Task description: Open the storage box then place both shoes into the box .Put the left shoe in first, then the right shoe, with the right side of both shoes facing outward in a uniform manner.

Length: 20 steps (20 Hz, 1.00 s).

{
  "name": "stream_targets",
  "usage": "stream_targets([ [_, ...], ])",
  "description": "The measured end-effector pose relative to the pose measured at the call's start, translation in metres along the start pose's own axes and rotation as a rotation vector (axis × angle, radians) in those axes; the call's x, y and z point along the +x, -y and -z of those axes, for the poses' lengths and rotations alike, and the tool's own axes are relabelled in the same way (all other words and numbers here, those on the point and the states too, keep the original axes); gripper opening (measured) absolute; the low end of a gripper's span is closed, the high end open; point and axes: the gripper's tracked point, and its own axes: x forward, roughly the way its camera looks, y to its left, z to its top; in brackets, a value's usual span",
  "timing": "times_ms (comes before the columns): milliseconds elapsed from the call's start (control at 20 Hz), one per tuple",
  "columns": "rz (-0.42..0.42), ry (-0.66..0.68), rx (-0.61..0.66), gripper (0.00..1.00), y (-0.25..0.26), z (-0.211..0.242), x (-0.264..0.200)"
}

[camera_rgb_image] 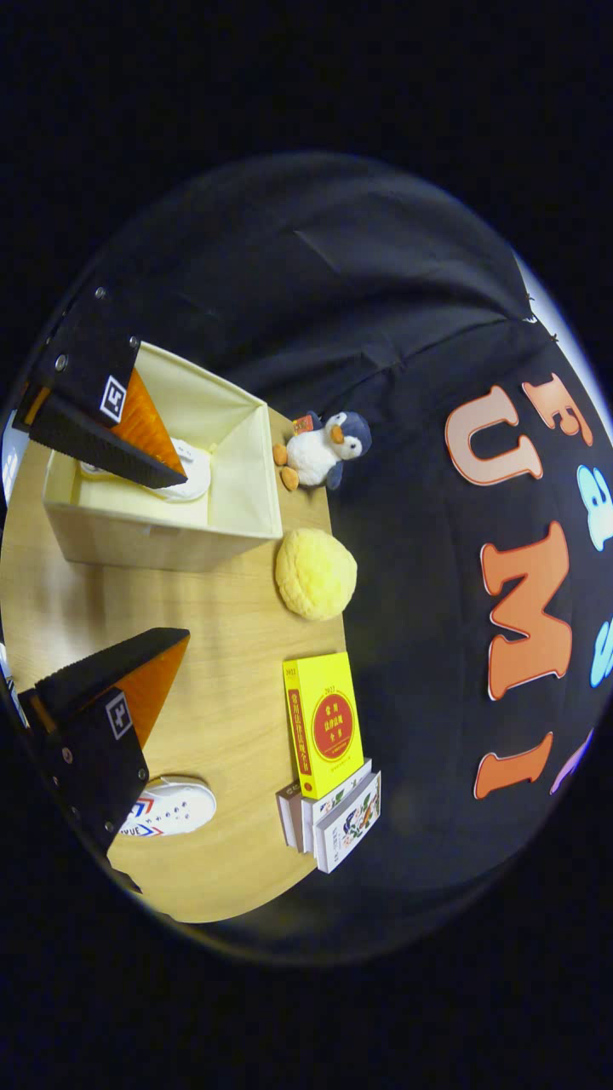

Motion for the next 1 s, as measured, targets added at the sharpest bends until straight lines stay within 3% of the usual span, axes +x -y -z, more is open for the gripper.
stream_targets([
  [650, 0.215, -0.034, 0.026, 0.99, 0.217, 0.028, -0.031],
  [1000, 0.271, -0.11, 0.02, 0.99, 0.293, 0.073, -0.04],
])
